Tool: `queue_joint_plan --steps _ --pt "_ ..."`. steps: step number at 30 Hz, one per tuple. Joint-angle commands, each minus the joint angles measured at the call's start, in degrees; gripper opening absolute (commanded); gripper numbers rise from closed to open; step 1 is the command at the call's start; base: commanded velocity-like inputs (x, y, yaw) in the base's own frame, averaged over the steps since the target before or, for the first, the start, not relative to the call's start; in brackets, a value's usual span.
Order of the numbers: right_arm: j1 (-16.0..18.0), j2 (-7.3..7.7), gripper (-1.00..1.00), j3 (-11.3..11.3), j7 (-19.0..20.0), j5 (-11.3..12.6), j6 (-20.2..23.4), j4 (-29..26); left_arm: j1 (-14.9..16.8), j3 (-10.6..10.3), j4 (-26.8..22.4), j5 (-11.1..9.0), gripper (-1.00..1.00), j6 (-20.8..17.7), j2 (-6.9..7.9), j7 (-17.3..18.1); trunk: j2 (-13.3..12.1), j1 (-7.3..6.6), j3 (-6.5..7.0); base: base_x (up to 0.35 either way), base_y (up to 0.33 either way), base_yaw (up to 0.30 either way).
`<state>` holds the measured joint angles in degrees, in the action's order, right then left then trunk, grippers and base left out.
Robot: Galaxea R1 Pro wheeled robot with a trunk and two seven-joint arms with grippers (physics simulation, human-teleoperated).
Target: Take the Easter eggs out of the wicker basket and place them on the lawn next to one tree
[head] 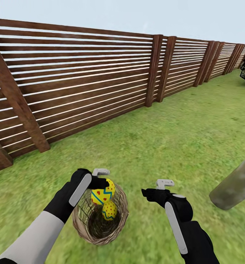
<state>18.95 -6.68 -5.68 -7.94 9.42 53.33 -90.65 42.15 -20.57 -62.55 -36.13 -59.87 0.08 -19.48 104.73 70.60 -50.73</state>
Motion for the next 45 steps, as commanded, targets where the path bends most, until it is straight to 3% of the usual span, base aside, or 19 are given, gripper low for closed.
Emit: queue_joint_plan --steps 1,11,23,31,45 --pt "0.04 0.00 1.00 -0.04 -0.59 0.60 0.19 -0.05 0.04 -0.03 -0.64 -0.55 -1.00 -0.13 0.01 -1.09 -0.39 -0.23 0.14 0.000 0.000 0.000" --pt "0.05 0.00 1.00 -0.03 -0.59 0.60 0.19 -0.05 -0.36 -0.07 -9.03 -0.55 -1.00 -0.13 0.01 -6.11 -4.40 -2.43 1.93 0.000 0.000 0.000" --pt "0.12 -0.01 1.00 0.08 -0.59 0.60 0.27 -0.05 -1.93 -0.71 -21.18 -0.33 -1.00 -0.13 0.01 -9.50 -9.22 -5.06 4.22 0.000 0.000 -0.034" --pt "0.12 0.00 1.00 0.14 -0.59 0.68 0.28 -0.05 -2.67 -0.81 -22.67 -0.50 -1.00 -0.13 -0.13 -10.83 -12.43 -6.82 6.15 0.000 0.000 -0.202" --pt "0.12 0.00 1.00 0.14 -0.59 0.65 0.28 -0.05 -2.75 -0.94 -22.86 -0.24 -1.00 -0.13 -0.34 -11.03 -12.43 -6.82 7.06 0.000 0.000 -0.215"
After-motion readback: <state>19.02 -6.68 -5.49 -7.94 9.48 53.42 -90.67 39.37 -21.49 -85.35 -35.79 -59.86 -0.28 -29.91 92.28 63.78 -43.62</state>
